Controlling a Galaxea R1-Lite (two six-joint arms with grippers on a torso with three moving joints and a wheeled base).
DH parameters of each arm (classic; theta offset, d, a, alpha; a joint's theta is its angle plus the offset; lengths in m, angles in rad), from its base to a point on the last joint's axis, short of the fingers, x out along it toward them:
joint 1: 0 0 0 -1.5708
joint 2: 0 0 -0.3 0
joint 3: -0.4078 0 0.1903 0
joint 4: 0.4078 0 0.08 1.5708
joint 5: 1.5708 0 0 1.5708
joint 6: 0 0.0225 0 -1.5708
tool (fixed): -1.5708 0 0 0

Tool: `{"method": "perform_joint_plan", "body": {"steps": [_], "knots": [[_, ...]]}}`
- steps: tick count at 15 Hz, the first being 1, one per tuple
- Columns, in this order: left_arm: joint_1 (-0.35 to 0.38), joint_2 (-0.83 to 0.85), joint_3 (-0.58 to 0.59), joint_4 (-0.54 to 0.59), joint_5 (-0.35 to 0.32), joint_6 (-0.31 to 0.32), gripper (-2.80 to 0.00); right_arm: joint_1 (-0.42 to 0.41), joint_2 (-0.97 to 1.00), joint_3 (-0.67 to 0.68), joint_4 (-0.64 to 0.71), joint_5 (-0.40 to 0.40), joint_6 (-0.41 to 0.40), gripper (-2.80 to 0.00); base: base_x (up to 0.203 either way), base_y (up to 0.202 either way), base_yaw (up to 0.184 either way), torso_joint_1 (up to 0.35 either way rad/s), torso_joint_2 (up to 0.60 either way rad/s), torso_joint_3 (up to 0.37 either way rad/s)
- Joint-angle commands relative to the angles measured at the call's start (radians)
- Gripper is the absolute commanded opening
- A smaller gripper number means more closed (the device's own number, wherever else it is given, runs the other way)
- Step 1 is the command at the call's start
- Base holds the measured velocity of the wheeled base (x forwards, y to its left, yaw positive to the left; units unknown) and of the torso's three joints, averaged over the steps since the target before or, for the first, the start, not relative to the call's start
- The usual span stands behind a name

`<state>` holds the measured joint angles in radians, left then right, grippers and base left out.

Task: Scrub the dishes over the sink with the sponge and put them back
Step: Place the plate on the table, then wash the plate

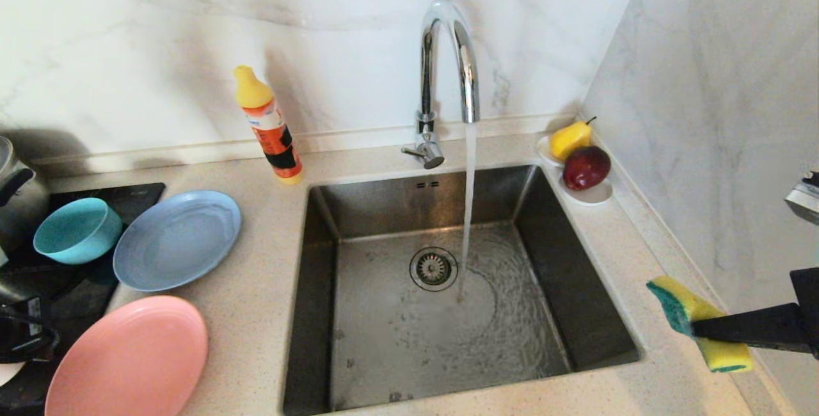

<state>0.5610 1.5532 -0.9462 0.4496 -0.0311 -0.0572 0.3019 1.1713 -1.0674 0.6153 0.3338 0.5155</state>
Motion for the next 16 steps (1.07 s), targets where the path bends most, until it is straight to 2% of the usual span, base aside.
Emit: {"method": "perform_joint_plan", "body": {"steps": [1, 4, 7, 8, 10, 13, 16], "knots": [[0.027, 0.058, 0.033, -0.029, 0.000, -0.001, 0.00, -0.001, 0.011, 0.009, 0.003, 0.002, 0.003, -2.80, 0.000, 0.000, 0.000, 0.000, 0.00, 0.000], [0.079, 0.117, 0.044, -0.044, -0.002, -0.003, 0.00, -0.004, 0.013, 0.043, -0.025, 0.002, 0.001, -2.80, 0.000, 0.000, 0.000, 0.000, 0.00, 0.000], [0.088, 0.118, 0.058, -0.045, -0.023, -0.004, 0.00, -0.004, 0.025, 0.057, -0.051, 0.002, 0.001, -2.80, 0.000, 0.000, 0.000, 0.000, 0.00, 0.000], [0.088, 0.119, 0.061, -0.045, -0.039, -0.004, 0.00, -0.003, 0.027, 0.057, -0.052, 0.002, 0.001, -2.80, 0.000, 0.000, 0.000, 0.000, 0.00, 0.000], [0.088, 0.120, 0.068, -0.046, -0.116, -0.004, 0.00, -0.003, 0.029, 0.058, -0.052, 0.004, 0.001, -2.80, 0.000, 0.000, 0.000, 0.000, 0.00, 0.000], [0.086, 0.123, 0.098, -0.061, -0.159, -0.007, 0.00, -0.003, 0.027, 0.055, -0.052, 0.005, 0.001, -2.80, 0.000, 0.000, 0.000, 0.000, 0.00, 0.000], [0.086, 0.125, 0.158, -0.169, -0.188, -0.007, 0.00, -0.002, 0.017, 0.055, -0.052, 0.009, 0.003, -2.80, 0.000, 0.000, 0.000, 0.000, 0.00, 0.000]]}}
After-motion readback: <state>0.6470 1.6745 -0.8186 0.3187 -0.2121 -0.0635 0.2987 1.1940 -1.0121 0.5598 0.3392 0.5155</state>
